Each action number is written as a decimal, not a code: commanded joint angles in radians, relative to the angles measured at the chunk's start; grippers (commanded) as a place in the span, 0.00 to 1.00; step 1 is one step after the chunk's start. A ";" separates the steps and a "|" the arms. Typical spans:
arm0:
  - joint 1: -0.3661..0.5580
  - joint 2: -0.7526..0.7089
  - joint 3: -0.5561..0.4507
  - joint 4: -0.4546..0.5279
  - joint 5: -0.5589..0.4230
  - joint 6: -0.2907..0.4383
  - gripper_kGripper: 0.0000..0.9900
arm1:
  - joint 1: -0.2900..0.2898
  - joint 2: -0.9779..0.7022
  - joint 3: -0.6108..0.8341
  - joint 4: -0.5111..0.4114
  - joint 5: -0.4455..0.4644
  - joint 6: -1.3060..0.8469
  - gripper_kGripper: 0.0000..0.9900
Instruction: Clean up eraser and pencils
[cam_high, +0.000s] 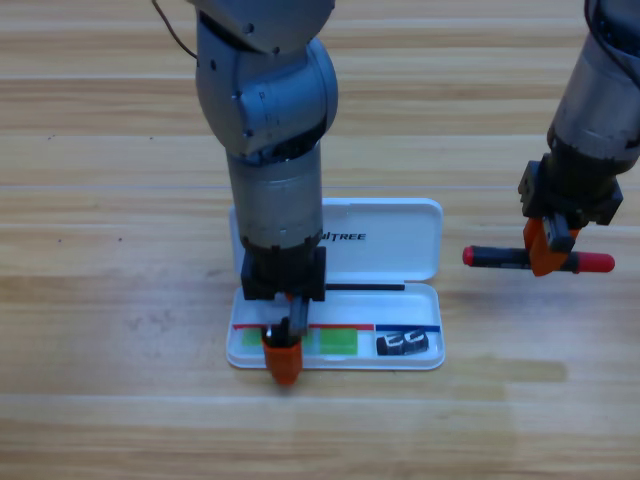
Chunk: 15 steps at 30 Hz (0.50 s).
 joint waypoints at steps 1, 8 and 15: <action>-0.016 -0.050 -0.044 0.080 0.023 -0.002 1.00 | 0.121 0.049 -0.017 0.017 0.026 0.049 0.00; 0.007 -0.417 0.076 0.101 0.088 0.027 1.00 | 0.221 0.159 -0.156 0.037 0.026 0.123 0.00; 0.108 -0.584 0.208 0.086 0.106 0.070 1.00 | 0.264 0.297 -0.329 0.039 0.018 0.158 0.00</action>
